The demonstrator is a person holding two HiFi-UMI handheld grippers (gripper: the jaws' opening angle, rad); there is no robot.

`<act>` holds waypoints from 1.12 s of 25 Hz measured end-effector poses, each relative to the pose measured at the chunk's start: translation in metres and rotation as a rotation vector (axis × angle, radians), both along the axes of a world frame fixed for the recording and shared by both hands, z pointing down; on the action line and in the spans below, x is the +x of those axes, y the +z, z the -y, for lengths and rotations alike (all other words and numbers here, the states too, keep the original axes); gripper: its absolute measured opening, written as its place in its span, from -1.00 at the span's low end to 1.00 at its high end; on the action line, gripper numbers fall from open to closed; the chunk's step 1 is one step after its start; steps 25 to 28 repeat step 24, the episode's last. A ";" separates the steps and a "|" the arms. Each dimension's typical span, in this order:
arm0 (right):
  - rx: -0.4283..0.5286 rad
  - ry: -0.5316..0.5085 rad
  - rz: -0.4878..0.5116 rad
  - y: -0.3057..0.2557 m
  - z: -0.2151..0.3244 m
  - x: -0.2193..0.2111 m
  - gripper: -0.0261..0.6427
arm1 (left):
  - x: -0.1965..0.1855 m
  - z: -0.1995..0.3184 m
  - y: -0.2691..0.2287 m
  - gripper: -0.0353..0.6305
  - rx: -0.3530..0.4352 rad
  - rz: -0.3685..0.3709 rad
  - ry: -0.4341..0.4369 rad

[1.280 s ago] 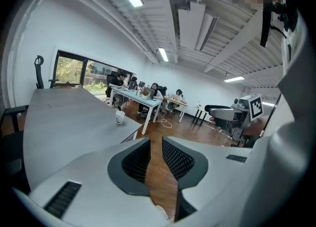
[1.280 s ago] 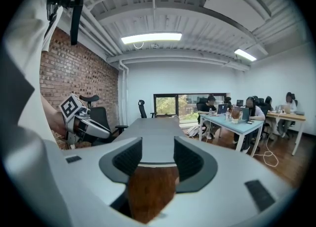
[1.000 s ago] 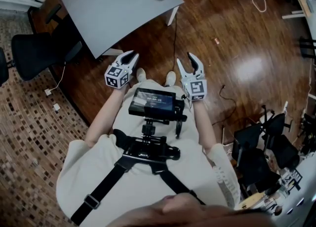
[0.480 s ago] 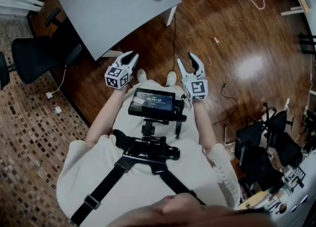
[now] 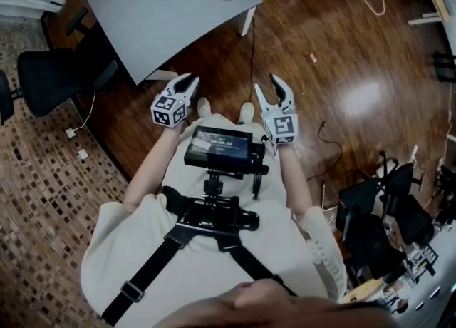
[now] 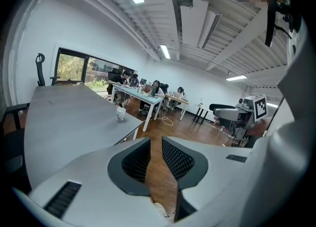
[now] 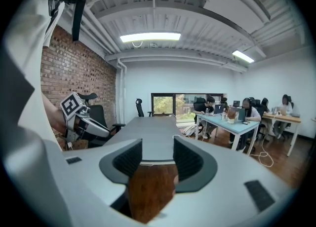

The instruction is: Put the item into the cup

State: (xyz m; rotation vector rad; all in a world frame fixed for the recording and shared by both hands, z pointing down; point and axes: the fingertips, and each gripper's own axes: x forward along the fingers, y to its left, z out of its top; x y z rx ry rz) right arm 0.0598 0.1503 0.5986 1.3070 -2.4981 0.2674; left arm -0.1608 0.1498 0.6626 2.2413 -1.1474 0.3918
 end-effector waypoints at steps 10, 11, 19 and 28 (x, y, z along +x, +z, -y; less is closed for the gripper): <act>0.026 -0.026 -0.008 -0.007 0.011 -0.005 -0.29 | -0.006 0.003 -0.001 -0.68 0.007 0.010 -0.024; 0.029 -0.028 -0.005 -0.008 0.012 -0.005 -0.29 | -0.007 0.003 -0.001 -0.68 0.007 0.012 -0.025; 0.039 -0.027 0.049 -0.020 0.016 -0.007 -0.29 | -0.008 0.003 0.001 -0.68 0.010 0.015 -0.037; 0.052 -0.032 0.055 -0.026 0.018 -0.011 -0.29 | -0.009 0.002 0.005 -0.68 0.013 0.012 -0.043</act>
